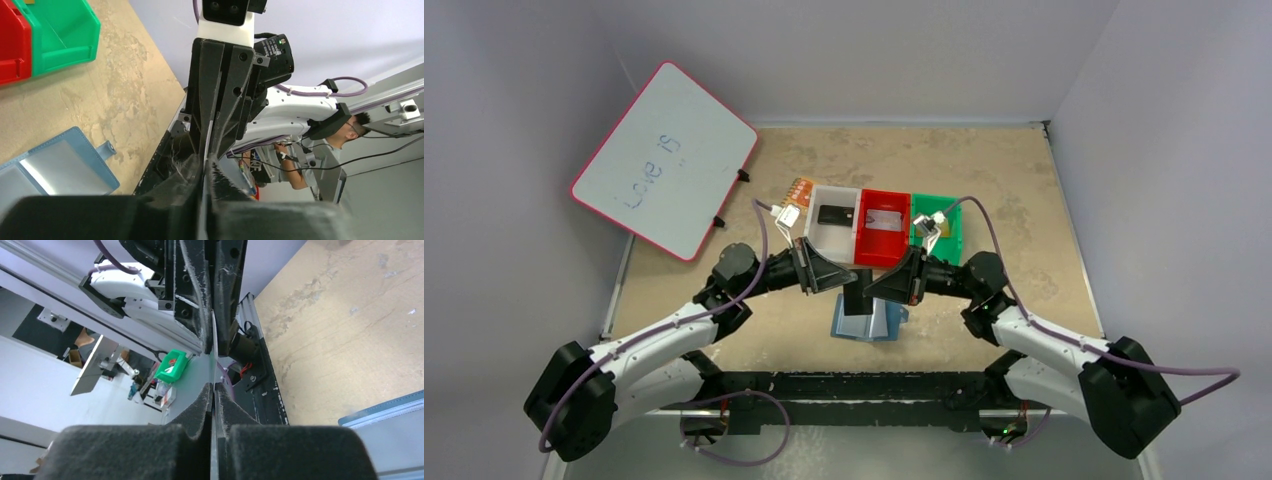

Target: Take the credit cards out of the card holder

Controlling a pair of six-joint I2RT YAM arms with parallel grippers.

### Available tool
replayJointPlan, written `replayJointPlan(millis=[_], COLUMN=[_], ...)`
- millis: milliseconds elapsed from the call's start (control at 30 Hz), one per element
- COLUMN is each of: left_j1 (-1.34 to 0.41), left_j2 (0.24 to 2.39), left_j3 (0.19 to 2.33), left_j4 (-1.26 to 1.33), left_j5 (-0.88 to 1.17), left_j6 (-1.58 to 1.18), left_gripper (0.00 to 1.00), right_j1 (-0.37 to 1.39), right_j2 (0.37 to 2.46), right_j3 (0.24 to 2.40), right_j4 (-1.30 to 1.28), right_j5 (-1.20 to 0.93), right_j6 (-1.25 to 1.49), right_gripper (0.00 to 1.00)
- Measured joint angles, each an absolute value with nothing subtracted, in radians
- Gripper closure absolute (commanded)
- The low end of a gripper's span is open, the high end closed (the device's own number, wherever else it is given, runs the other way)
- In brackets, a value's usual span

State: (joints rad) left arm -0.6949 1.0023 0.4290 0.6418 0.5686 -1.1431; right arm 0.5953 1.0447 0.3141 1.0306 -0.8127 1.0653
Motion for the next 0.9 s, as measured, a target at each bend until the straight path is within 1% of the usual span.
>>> replayJointPlan(millis=[33, 67, 100, 167, 200, 233, 333, 367, 433, 533, 600, 733, 900], left_j1=[-0.695, -0.695, -0.695, -0.695, -0.695, -0.694, -0.688, -0.686, -0.685, -0.678, -0.659, -0.618, -0.573], left_j2=[1.002, 1.002, 1.0, 0.987, 0.974, 0.963, 0.919, 0.912, 0.914, 0.956, 1.013, 1.16, 1.309], left_j3=[0.429, 0.429, 0.429, 0.436, 0.444, 0.455, 0.53, 0.566, 0.649, 0.76, 0.822, 0.88, 0.901], left_j4=[0.644, 0.643, 0.632, 0.568, 0.511, 0.457, 0.239, 0.165, 0.023, -0.142, -0.231, -0.326, -0.349], left_j5=[0.568, 0.567, 0.561, 0.534, 0.508, 0.48, 0.349, 0.295, 0.17, -0.035, -0.154, -0.305, -0.355], left_j6=[-1.142, -1.14, -1.13, -1.104, -1.082, -1.063, -0.974, -0.944, -0.889, -0.84, -0.817, -0.781, -0.741], left_gripper=[0.75, 0.62, 0.51, 0.37, 0.32, 0.29, 0.25, 0.24, 0.23, 0.23, 0.23, 0.22, 0.22], right_j1=[0.595, 0.595, 0.595, 0.595, 0.595, 0.595, 0.596, 0.596, 0.596, 0.595, 0.595, 0.595, 0.595], right_j2=[1.045, 1.045, 1.042, 1.026, 1.01, 0.997, 0.942, 0.921, 0.897, 0.836, 0.794, 0.751, 0.74], right_j3=[0.314, 0.314, 0.314, 0.315, 0.315, 0.315, 0.347, 0.377, 0.426, 0.466, 0.47, 0.484, 0.53], right_j4=[1.036, 1.037, 1.036, 1.004, 0.972, 0.94, 0.731, 0.609, 0.45, 0.273, 0.201, 0.078, -0.031], right_j5=[-0.817, -0.822, -0.822, -0.816, -0.805, -0.795, -0.69, -0.612, -0.506, -0.356, -0.29, -0.189, -0.118], right_j6=[1.071, 1.074, 1.074, 1.064, 1.052, 1.039, 0.974, 0.947, 0.91, 0.877, 0.866, 0.846, 0.823], right_gripper=[1.0, 1.0, 1.0, 1.0, 1.0, 1.0, 1.0, 1.0, 1.0, 1.0, 1.0, 1.0, 1.0])
